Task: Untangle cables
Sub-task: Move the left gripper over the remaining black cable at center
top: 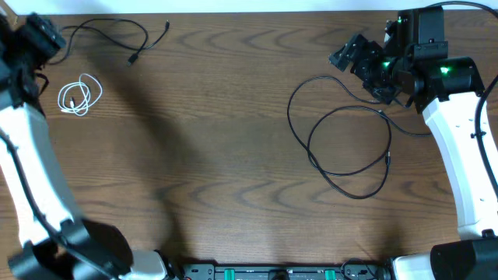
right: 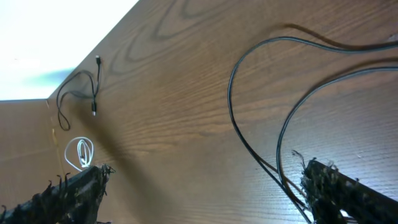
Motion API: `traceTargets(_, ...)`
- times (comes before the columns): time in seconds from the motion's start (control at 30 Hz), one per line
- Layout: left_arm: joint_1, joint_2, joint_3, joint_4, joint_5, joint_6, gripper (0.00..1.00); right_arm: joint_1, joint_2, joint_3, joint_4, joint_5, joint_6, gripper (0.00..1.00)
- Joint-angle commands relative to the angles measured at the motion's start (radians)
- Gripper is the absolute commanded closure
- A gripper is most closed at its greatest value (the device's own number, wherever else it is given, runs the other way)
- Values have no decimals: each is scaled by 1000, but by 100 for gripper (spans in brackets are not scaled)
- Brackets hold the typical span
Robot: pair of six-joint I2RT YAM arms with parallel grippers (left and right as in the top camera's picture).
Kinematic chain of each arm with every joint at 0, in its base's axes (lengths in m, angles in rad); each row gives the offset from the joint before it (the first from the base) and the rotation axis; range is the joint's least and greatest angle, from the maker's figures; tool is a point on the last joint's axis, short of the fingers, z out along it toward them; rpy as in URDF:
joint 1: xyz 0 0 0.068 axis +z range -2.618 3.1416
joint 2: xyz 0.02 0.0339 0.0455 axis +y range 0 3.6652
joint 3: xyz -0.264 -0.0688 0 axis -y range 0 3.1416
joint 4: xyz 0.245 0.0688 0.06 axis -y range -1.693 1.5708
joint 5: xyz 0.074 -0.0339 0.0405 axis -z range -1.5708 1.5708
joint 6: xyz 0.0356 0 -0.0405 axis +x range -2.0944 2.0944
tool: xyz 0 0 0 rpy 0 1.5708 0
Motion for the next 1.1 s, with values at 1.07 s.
traceTargets(1.07, -973, 476, -69, 43, -147, 158, 7, -138, -8, 1, -409, 178, -24, 1)
